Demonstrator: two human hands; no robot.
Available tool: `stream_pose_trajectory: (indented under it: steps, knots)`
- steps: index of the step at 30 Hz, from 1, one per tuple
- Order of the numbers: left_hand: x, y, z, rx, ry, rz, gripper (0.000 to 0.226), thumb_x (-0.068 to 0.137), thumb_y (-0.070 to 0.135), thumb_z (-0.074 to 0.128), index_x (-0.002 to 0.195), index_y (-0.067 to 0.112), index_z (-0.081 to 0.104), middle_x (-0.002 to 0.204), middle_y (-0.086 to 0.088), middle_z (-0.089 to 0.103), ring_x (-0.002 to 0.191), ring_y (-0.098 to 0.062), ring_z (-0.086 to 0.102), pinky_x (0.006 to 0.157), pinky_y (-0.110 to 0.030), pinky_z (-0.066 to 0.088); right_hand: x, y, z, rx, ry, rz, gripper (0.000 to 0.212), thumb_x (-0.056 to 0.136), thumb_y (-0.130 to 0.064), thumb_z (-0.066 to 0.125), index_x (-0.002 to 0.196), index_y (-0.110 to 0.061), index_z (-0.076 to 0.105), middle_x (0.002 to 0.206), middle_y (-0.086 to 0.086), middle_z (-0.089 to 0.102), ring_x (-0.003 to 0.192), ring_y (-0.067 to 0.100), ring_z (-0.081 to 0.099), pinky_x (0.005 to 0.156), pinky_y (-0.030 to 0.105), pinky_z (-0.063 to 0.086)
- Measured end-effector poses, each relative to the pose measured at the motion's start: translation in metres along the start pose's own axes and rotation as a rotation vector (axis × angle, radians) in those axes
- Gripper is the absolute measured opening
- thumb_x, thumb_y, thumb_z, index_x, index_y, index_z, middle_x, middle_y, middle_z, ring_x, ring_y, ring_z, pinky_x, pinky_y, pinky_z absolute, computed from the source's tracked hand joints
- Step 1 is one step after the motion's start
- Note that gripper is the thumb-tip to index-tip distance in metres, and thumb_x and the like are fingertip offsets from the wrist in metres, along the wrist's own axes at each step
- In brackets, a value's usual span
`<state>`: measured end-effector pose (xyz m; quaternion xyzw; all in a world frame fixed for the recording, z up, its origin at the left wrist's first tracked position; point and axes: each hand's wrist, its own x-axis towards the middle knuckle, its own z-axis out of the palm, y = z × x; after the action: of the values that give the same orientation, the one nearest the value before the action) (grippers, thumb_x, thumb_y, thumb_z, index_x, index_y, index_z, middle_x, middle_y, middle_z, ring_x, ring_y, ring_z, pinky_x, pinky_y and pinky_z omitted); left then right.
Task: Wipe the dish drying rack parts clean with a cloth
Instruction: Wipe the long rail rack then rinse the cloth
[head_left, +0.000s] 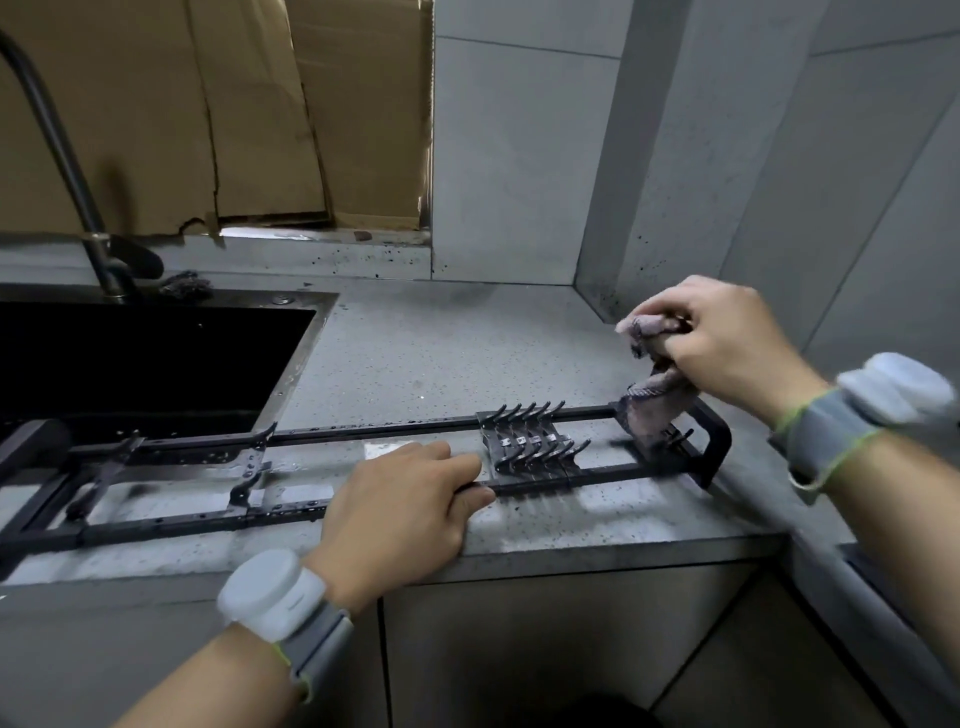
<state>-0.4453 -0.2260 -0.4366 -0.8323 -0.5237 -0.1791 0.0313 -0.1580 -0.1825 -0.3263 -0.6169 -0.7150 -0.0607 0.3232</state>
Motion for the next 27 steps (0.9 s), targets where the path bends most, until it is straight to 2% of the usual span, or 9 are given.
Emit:
stream_pose_trajectory:
  steps: [2,6,9,13,16,19,23,27]
  knots:
    - [0.001,0.0,0.001,-0.005,-0.003,0.004,0.035,0.099,0.059,0.036,0.082,0.028,0.033,0.075,0.008,0.039,0.075,-0.01,0.035,0.061,-0.032,0.029,-0.029,-0.005,-0.006,0.093,0.061,0.063,0.032,0.075,-0.002,0.069,0.094,-0.027,0.075,0.088,-0.004,0.067,0.085,0.015,0.059,0.071,0.022,0.041]
    - [0.001,0.0,0.003,-0.012,0.005,0.007,0.036,0.099,0.059,0.038,0.08,0.028,0.034,0.076,0.008,0.041,0.077,-0.013,0.042,0.061,-0.032,0.03,-0.082,-0.011,0.022,0.199,0.064,0.15,0.033,0.074,-0.001,0.069,0.095,-0.024,0.056,0.085,-0.008,0.065,0.081,0.018,0.06,0.072,0.034,0.047]
    - [0.002,-0.002,0.004,-0.02,0.01,0.009,0.035,0.098,0.059,0.038,0.081,0.029,0.033,0.079,0.007,0.044,0.085,-0.016,0.054,0.062,-0.032,0.033,-0.099,-0.012,0.048,0.189,0.05,0.121,0.024,0.078,-0.005,0.069,0.093,-0.023,0.062,0.09,-0.006,0.065,0.086,0.017,0.06,0.073,0.032,0.045]
    - [0.0,-0.003,0.007,-0.006,0.043,0.042,0.034,0.098,0.059,0.037,0.081,0.029,0.032,0.076,0.007,0.041,0.084,-0.017,0.054,0.061,-0.032,0.031,-0.118,-0.014,0.078,0.105,0.073,0.02,0.015,0.087,-0.013,0.069,0.102,-0.015,0.065,0.095,-0.004,0.062,0.089,0.016,0.055,0.075,0.023,0.036]
    - [-0.002,-0.005,0.01,-0.013,0.071,0.07,0.034,0.097,0.058,0.04,0.079,0.03,0.032,0.073,0.008,0.041,0.08,-0.017,0.054,0.059,-0.033,0.028,-0.12,-0.006,0.083,-0.003,0.068,-0.161,0.012,0.092,-0.017,0.066,0.102,-0.012,0.068,0.094,-0.002,0.062,0.085,0.02,0.054,0.076,0.025,0.04]
    - [0.0,-0.005,0.01,-0.031,0.066,0.063,0.034,0.098,0.057,0.042,0.078,0.031,0.032,0.074,0.008,0.041,0.081,-0.018,0.054,0.059,-0.033,0.029,-0.112,0.009,0.073,-0.116,0.033,-0.281,0.025,0.097,-0.029,0.054,0.099,-0.012,0.071,0.09,0.0,0.062,0.08,0.022,0.055,0.073,0.029,0.046]
    - [-0.001,-0.005,0.009,-0.039,0.076,0.064,0.035,0.097,0.058,0.043,0.077,0.031,0.032,0.074,0.008,0.042,0.081,-0.018,0.055,0.059,-0.033,0.031,-0.105,0.027,0.059,-0.191,0.0,-0.288,0.021,0.094,-0.028,0.057,0.094,-0.013,0.072,0.087,0.0,0.063,0.076,0.025,0.057,0.068,0.033,0.051]
    - [-0.001,-0.003,0.008,-0.04,0.057,0.053,0.035,0.097,0.058,0.041,0.078,0.031,0.034,0.076,0.007,0.044,0.084,-0.019,0.056,0.059,-0.033,0.03,-0.097,0.016,0.055,-0.165,0.001,-0.243,0.009,0.092,-0.019,0.066,0.093,-0.013,0.071,0.086,0.001,0.063,0.079,0.026,0.061,0.071,0.032,0.051]
